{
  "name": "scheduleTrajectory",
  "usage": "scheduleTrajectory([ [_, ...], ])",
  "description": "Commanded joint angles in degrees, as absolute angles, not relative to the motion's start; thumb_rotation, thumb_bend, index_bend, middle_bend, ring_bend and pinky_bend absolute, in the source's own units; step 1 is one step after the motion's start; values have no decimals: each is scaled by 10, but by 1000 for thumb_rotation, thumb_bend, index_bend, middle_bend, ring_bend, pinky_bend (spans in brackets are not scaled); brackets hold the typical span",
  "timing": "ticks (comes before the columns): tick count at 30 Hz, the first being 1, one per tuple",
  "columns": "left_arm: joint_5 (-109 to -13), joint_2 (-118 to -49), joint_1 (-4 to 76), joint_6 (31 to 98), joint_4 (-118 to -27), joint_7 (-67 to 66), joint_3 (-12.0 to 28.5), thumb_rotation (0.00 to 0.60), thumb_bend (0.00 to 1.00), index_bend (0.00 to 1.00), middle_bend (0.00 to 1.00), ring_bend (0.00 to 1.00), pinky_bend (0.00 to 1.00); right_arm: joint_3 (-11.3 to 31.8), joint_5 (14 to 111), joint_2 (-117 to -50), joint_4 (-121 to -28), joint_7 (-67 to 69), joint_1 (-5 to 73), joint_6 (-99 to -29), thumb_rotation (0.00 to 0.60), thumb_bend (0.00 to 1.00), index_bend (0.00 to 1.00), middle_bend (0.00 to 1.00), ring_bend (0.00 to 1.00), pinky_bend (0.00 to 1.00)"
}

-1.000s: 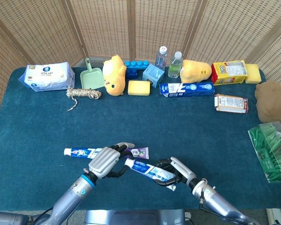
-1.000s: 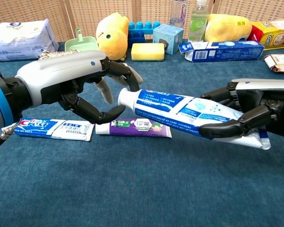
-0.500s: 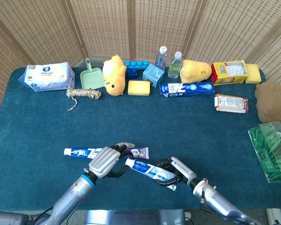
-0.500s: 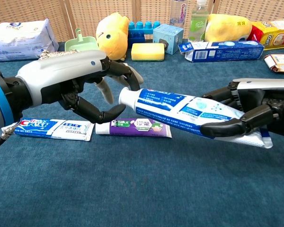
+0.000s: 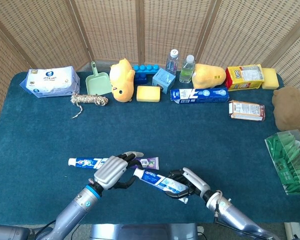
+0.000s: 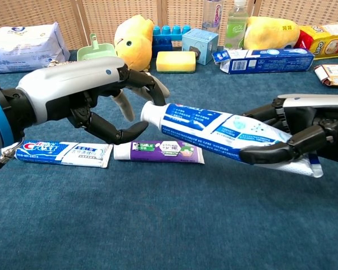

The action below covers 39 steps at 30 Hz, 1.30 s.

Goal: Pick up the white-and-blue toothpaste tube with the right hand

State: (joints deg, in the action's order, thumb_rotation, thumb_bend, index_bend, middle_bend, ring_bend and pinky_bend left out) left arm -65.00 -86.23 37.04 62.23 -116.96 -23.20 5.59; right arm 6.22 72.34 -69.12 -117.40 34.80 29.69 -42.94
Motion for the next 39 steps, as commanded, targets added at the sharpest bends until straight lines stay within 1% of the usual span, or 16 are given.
scheduleTrajectory([
  [1,-650,-862,371,622,-1169,-231,56,600,640,369,195,168,331,62,723,-690,-1174,348,297,-430,600,410,979,859,814,908],
  [7,-650,-860,371,625,-1167,-228,55,600,668,368,194,170,331,61,722,-689,-1174,347,297,-430,600,410,979,859,814,908],
  [22,-647,-859,372,628,-1164,-218,58,600,662,356,194,171,330,61,732,-681,-1183,365,297,-423,600,411,978,860,814,908],
  [39,-646,-849,370,630,-1158,-205,58,600,642,347,190,171,331,68,826,-653,-1178,542,299,-405,600,411,979,860,816,908],
])
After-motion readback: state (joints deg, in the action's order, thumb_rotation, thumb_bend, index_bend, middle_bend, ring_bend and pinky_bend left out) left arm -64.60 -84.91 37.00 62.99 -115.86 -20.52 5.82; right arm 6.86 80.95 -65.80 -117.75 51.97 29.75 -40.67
